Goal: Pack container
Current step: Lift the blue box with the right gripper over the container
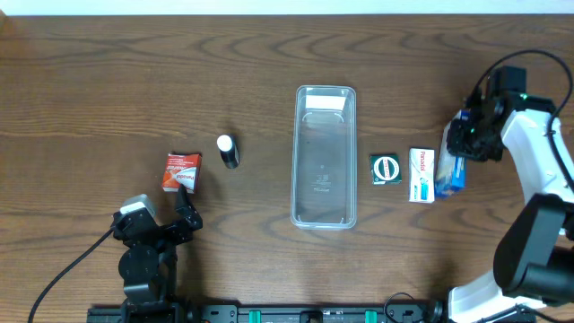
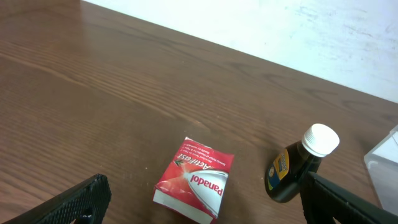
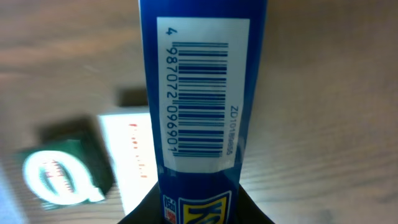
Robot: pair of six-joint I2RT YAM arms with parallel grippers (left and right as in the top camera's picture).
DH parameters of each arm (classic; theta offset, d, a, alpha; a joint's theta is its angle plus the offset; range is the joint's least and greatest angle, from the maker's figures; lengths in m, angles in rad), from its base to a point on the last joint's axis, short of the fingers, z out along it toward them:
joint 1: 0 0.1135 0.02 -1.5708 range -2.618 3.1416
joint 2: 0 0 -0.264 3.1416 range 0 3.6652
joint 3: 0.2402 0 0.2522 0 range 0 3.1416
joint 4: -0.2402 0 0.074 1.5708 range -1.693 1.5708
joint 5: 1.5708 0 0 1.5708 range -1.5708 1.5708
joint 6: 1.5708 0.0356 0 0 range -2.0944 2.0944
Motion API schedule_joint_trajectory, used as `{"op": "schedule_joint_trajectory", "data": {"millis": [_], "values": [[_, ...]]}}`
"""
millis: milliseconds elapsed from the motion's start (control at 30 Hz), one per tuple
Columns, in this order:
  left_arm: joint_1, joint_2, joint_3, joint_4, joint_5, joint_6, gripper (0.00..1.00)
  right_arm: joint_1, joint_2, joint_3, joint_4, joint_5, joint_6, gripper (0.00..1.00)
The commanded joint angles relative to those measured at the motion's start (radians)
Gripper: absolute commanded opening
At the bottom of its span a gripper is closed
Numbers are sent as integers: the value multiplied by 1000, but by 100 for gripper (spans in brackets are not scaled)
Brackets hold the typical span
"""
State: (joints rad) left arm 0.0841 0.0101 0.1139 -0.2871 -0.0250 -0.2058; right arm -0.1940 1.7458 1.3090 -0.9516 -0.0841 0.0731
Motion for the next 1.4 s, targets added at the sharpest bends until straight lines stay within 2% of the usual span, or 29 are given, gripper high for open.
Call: {"op": "schedule_joint_trajectory", "data": {"millis": [0, 67, 200, 433, 700, 900, 1167, 1367], "values": [[2, -6, -23, -9, 11, 2, 98, 18, -119, 95, -2, -181, 1, 19], [2, -6, -23, -9, 11, 2, 98, 34, -169, 124, 1, -302, 5, 15], [2, -6, -23, -9, 11, 2, 98, 95, -256, 150, 29, -423, 71, 15], [2, -6, -23, -9, 11, 2, 98, 297, -298, 148, 80, -422, 162, 14], [2, -6, -23, -9, 11, 2, 98, 518, -185, 116, 221, -215, 448, 17], [2, -6, -23, -9, 11, 2, 98, 569, -50, 100, 318, -204, 561, 21], [2, -6, -23, -9, 11, 2, 98, 571, 85, 100, 347, -242, 566, 21], [2, -6, -23, -9, 11, 2, 98, 575, 155, 98, 430, -290, 546, 22]]}}
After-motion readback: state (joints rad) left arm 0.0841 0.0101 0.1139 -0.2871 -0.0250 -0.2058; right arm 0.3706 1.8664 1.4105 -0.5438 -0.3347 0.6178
